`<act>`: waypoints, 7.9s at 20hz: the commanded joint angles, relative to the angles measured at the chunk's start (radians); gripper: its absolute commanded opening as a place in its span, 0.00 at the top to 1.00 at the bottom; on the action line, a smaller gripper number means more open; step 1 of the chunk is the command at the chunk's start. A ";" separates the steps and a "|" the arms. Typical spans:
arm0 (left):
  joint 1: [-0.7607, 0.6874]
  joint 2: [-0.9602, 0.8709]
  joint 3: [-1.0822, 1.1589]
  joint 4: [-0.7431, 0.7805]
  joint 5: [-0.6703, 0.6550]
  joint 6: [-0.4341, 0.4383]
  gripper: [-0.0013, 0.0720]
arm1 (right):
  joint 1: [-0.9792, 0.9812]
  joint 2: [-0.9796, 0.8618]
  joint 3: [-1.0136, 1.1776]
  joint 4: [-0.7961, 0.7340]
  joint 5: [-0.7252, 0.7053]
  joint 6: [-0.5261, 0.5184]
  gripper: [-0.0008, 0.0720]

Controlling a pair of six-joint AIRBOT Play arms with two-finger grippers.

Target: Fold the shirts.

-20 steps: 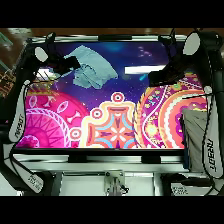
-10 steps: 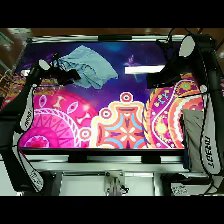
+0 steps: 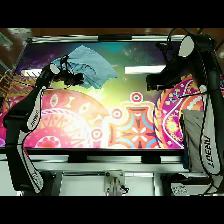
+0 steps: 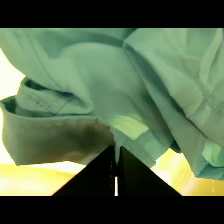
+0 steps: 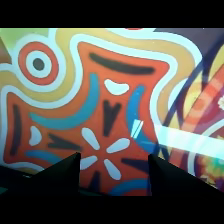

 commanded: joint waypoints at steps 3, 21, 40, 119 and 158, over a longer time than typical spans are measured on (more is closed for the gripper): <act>-0.001 0.071 0.002 -0.018 -0.061 0.124 0.92 | 0.000 0.000 0.000 -0.005 0.007 -0.010 0.25; -0.465 1.028 -0.035 -0.058 -0.179 -0.012 0.92 | 0.000 0.525 0.227 -0.190 -0.019 0.106 0.25; -0.291 0.808 -0.517 0.119 -0.612 -0.102 0.00 | -0.001 0.396 -0.423 -0.046 0.039 -0.034 0.24; -0.092 0.786 -0.845 -0.119 -0.279 0.105 0.23 | -0.133 0.282 -0.673 0.213 -0.192 -0.069 0.14; -0.167 0.918 -1.085 -0.204 -0.221 0.206 0.22 | -0.413 0.535 -1.215 0.302 -0.342 -0.077 0.06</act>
